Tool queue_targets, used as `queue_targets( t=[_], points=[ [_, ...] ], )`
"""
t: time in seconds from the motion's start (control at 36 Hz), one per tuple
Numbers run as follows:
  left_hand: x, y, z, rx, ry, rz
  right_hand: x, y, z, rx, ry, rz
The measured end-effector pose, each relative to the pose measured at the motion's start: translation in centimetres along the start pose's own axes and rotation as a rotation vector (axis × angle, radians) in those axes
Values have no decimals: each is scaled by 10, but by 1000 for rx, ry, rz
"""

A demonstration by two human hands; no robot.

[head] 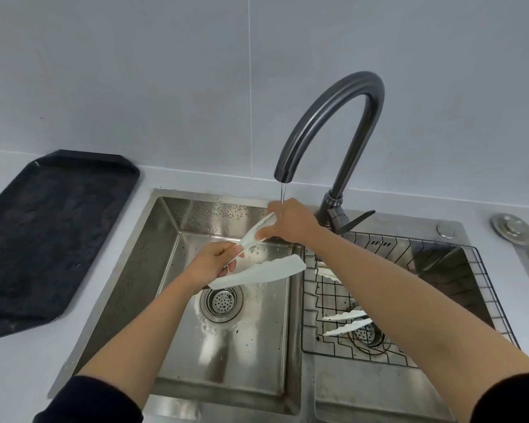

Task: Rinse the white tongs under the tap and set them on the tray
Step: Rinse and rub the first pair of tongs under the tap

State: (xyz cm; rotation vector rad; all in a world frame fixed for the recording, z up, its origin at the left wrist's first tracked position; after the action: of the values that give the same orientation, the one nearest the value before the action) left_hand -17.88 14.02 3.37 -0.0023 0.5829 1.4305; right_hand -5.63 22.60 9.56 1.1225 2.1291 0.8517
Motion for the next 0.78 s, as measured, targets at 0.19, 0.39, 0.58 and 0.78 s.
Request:
queue_targets(
  t=[0.19,0.39,0.58,0.78],
  points=[
    [-1,12,-2,48,-36,34,4,-2,-1,248,-13,-128],
    [-4,27,6,154,-109,167,11,10,9,710,-64,-30],
    [-14,45,13,289,-137,372,3,2,17,908,-176,-8],
    [-22,54,21,278,-146,488,-11,-26,58,617,-352,4]
  ],
)
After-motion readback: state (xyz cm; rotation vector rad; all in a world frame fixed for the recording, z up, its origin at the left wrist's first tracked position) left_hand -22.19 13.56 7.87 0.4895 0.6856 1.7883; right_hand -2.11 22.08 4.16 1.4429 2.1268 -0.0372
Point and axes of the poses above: each hand's wrist, its own x-axis towards the middle knuckle, its own y-axis out of the back of the hand, z = x × y, the point moved 9 cm from there along x, towards the middle knuckle, and after that the axes turned 6 degrees about x, right-handed, at the moved point
